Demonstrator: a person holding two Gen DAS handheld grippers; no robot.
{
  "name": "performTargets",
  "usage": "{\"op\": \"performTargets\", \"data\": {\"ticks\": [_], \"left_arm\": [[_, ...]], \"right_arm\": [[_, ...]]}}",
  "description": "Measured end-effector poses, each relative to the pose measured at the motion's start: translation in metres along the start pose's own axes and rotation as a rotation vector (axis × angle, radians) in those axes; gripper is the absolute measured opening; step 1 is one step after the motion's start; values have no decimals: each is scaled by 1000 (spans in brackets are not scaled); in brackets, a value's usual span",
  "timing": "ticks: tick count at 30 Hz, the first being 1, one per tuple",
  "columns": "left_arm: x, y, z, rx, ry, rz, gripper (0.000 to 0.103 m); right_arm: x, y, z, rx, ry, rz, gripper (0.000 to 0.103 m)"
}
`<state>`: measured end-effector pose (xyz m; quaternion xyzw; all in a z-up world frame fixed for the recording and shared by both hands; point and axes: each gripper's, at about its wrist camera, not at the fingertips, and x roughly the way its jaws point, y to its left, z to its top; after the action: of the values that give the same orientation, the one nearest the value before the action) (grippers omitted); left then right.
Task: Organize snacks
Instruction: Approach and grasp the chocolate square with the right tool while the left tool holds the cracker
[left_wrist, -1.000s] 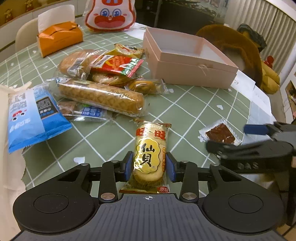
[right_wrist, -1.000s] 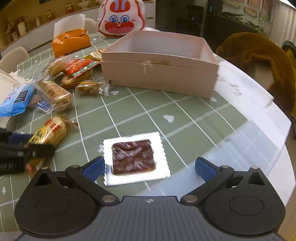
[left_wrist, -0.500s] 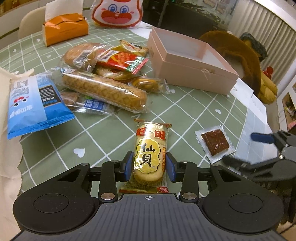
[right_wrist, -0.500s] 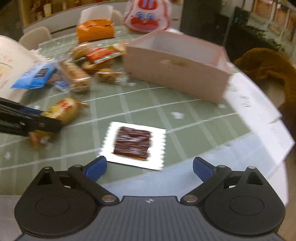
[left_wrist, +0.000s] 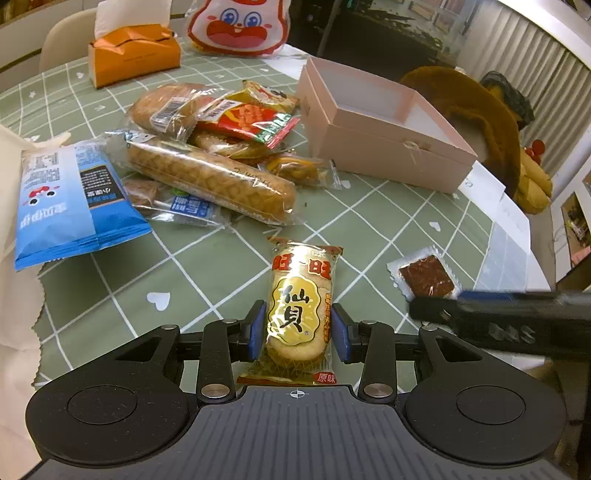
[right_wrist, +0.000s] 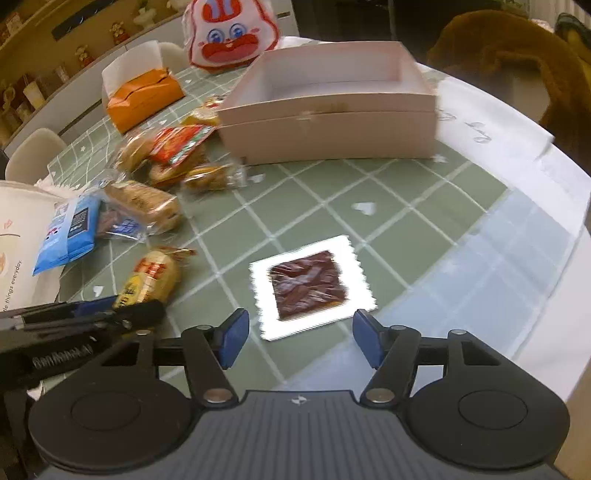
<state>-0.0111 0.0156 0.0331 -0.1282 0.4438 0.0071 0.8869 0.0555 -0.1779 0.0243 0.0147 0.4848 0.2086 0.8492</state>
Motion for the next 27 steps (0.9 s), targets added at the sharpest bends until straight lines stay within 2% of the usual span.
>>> {"op": "performTargets", "data": {"ticks": [5, 7, 10, 14, 18, 19, 22, 27], "left_arm": [[-1, -2, -1, 6, 0, 7, 43], [0, -2, -1, 10, -1, 10, 43], [0, -4, -1, 20, 3, 16, 43], [0, -4, -1, 21, 5, 18, 43], [0, -5, 0, 22, 10, 22, 43], [1, -5, 0, 19, 10, 21, 43], [0, -5, 0, 15, 8, 27, 43], [1, -12, -2, 53, 7, 57, 43]], "right_arm": [[20, 8, 18, 45, -70, -90, 66], [28, 10, 24, 39, -93, -127, 75], [35, 16, 24, -26, -120, -164, 78], [29, 12, 14, -115, -130, -131, 80], [23, -14, 7, -123, -113, -121, 100], [22, -22, 4, -114, -122, -127, 102], [19, -36, 1, -96, -122, -138, 103], [21, -30, 3, -30, -98, -187, 103]]}}
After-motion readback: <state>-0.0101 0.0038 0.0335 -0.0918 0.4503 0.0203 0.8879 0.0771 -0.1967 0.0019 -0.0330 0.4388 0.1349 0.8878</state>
